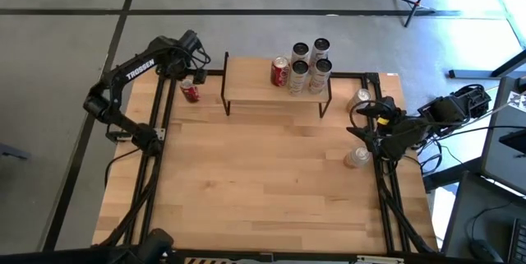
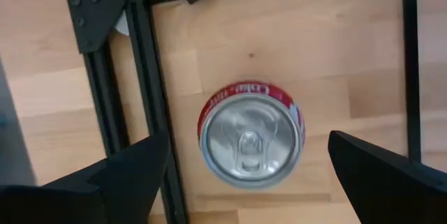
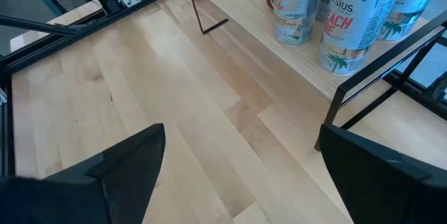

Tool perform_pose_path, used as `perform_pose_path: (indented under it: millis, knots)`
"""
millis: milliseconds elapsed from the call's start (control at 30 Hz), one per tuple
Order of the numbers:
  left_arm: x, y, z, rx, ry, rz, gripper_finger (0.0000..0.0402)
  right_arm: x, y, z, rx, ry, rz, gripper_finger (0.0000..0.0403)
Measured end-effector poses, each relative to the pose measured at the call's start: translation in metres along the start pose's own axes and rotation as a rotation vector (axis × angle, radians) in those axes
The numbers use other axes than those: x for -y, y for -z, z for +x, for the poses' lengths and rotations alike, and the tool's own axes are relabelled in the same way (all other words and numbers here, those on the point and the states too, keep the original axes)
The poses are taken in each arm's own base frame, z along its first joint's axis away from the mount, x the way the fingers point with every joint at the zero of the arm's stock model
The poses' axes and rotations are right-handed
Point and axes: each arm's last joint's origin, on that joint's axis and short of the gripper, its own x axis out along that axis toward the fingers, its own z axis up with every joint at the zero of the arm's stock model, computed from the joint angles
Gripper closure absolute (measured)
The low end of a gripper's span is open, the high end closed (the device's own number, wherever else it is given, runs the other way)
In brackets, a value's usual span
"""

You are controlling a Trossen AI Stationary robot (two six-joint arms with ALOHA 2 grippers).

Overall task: Place canned beverage on shelf
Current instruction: Put the red-white soda can on the shelf aligned with the other red-white soda can

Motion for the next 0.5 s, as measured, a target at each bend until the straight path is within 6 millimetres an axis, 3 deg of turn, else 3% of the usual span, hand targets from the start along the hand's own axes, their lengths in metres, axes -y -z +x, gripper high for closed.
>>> perform_pose_path:
  millis: [300, 500]
  knots:
    - [-0.008, 0.005, 0.025, -0.046, 0.027, -0.034, 0.0028, -0.002, 0.000, 0.002, 0.002, 0.013, -0.005, 0.0038]
    - [-0.008, 0.009, 0.039, -0.062, 0.078, 0.007, 0.0064, -0.002, 0.000, 0.002, 0.011, 0.020, -0.006, 0.0038]
